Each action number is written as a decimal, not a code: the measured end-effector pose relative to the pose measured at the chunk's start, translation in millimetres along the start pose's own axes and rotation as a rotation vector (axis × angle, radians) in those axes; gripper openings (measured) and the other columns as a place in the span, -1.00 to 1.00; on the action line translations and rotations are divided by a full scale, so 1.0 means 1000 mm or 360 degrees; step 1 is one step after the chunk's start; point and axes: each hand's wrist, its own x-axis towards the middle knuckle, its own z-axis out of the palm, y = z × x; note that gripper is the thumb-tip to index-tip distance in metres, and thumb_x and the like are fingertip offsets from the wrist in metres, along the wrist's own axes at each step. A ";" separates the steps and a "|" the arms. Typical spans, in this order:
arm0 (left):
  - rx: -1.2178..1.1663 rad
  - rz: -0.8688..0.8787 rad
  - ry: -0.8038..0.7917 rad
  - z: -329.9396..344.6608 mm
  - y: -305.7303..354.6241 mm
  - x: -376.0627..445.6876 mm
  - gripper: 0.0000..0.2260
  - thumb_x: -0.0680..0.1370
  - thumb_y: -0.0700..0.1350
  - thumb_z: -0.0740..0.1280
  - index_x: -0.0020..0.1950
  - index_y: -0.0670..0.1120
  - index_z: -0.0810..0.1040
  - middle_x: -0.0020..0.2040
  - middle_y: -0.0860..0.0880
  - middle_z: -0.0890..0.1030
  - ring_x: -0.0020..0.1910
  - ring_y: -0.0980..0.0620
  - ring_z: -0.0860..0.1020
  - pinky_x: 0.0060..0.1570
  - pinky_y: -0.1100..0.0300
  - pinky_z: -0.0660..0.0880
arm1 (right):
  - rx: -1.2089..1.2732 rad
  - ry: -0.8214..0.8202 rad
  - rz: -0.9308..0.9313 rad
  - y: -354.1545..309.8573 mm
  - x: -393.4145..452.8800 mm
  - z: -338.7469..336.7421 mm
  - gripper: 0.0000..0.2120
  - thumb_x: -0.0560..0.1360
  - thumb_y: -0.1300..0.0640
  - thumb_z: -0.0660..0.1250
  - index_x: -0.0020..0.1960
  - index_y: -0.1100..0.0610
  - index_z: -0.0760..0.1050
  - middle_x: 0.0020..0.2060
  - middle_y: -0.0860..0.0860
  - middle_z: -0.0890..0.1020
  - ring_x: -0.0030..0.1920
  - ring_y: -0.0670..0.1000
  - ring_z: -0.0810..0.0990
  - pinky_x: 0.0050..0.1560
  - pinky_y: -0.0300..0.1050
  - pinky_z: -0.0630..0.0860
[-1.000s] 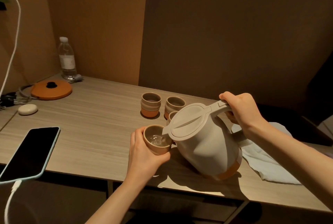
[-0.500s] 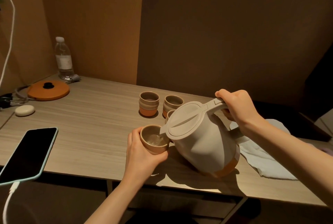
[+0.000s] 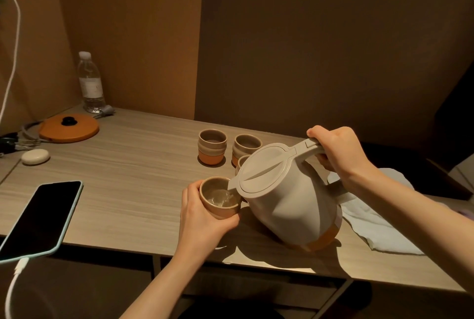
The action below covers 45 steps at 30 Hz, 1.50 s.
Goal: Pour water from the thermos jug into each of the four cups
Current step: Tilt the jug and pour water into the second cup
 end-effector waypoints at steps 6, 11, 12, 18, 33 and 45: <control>0.0002 0.0011 0.0005 0.001 0.000 0.000 -0.24 0.14 -0.08 0.64 0.24 0.05 0.33 0.14 0.08 0.41 0.07 0.25 0.39 -0.10 0.48 0.32 | -0.0006 0.0004 -0.0011 0.000 0.000 0.000 -0.58 0.50 0.11 0.27 -0.52 0.19 0.43 -0.54 0.12 0.43 -0.46 0.02 0.37 -0.33 -0.11 0.32; 0.0001 0.0004 0.0002 0.000 0.000 0.000 -0.24 0.14 -0.07 0.64 0.24 0.06 0.33 0.14 0.08 0.41 0.06 0.27 0.39 -0.10 0.47 0.32 | 0.0013 0.0021 0.0000 0.001 0.001 0.000 -0.56 0.49 0.11 0.28 -0.56 0.15 0.41 -0.58 0.07 0.42 -0.46 0.03 0.38 -0.32 -0.09 0.33; -0.0001 0.0003 0.0001 0.000 0.001 0.000 -0.24 0.14 -0.07 0.64 0.23 0.06 0.33 0.14 0.09 0.41 0.06 0.27 0.39 -0.10 0.47 0.32 | 0.0012 0.0021 -0.0001 0.001 0.001 0.000 -0.56 0.49 0.11 0.27 -0.55 0.16 0.41 -0.56 0.09 0.42 -0.44 0.03 0.38 -0.31 -0.09 0.33; -0.0008 -0.0004 -0.0009 0.001 0.001 0.001 -0.23 0.14 -0.07 0.64 0.24 0.05 0.33 0.14 0.08 0.41 0.07 0.31 0.39 -0.08 0.46 0.32 | 0.0034 0.0027 -0.0003 0.002 -0.001 -0.002 -0.59 0.50 0.11 0.27 -0.50 0.21 0.44 -0.49 0.13 0.45 -0.39 0.05 0.41 -0.29 -0.08 0.35; -0.0040 0.0051 -0.0039 0.015 0.021 0.001 -0.21 0.13 -0.01 0.65 0.24 0.08 0.32 0.15 0.13 0.40 0.09 0.27 0.41 -0.12 0.51 0.33 | 0.0485 0.0162 0.0128 0.031 -0.013 -0.034 -0.46 0.50 0.16 0.27 -0.65 0.06 0.32 -0.68 -0.06 0.29 -0.63 -0.11 0.21 -0.59 -0.27 0.17; -0.0151 0.0001 0.0012 0.027 0.019 0.009 -0.23 0.13 -0.01 0.66 0.23 0.11 0.33 0.17 0.10 0.45 0.16 0.15 0.46 0.01 0.35 0.41 | 0.0625 0.0297 0.0274 0.051 -0.013 -0.045 -0.58 0.49 0.13 0.26 -0.52 0.18 0.31 -0.68 -0.06 0.28 -0.62 -0.11 0.22 -0.51 -0.19 0.15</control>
